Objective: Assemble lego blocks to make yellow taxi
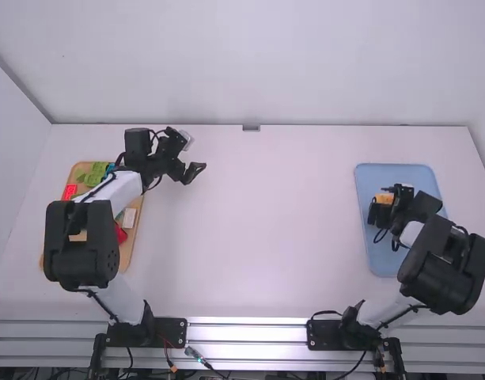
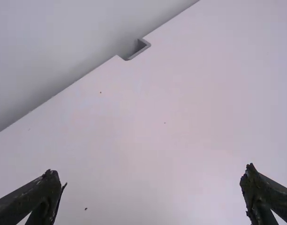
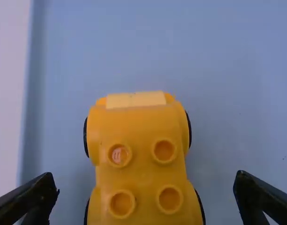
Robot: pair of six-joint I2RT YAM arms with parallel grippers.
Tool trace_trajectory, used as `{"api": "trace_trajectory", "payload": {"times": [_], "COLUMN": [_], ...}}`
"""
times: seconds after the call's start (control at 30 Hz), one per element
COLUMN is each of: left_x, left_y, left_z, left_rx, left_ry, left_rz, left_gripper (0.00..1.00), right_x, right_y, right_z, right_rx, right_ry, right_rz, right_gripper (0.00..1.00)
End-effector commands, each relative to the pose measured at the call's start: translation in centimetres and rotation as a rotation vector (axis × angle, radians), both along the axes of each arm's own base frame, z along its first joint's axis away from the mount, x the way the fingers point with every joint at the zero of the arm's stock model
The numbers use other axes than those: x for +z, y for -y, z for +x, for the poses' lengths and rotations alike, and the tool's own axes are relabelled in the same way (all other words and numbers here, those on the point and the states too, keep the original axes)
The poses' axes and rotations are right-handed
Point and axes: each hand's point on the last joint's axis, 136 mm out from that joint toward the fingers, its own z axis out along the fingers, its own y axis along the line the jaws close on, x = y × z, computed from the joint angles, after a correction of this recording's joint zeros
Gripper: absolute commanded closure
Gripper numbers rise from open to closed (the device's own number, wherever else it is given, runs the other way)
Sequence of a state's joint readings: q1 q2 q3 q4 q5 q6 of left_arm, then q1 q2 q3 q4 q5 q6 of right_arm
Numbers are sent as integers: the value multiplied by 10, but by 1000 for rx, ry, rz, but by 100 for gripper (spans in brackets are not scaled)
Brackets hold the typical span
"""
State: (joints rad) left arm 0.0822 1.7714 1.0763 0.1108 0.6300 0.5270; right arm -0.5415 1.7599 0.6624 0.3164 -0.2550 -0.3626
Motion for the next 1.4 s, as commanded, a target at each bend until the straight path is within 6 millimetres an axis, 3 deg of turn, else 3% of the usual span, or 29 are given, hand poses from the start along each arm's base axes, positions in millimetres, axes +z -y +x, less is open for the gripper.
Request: {"api": "trace_trajectory", "payload": {"times": [0.0,0.17,0.37,0.53,0.67,0.9,1.1,1.37], "left_x": [10,10,19,42,56,79,87,102], "left_y": [2,-17,-19,-35,-29,-7,-24,-52], "left_z": [-1,11,17,6,-12,-51,-56,-68], "left_rx": [29,219,377,659,695,649,676,690], "left_ry": [-13,-61,-81,-59,-50,-74,-44,34], "left_rz": [-48,-87,-76,16,78,112,25,-76], "left_gripper": [1,1,1,1,1,2,8,19], "right_x": [24,65,128,171,181,176,180,188], "right_y": [2,2,-30,-70,-90,-154,-164,-162], "right_z": [2,1,3,4,2,-6,-10,-19], "right_rx": [-36,-84,-8,47,52,222,192,108], "right_ry": [42,28,51,76,67,22,82,202], "right_rz": [-5,-48,-58,-44,-39,-21,-30,32], "right_gripper": [1,1,1,1,1,1,8,20]}}
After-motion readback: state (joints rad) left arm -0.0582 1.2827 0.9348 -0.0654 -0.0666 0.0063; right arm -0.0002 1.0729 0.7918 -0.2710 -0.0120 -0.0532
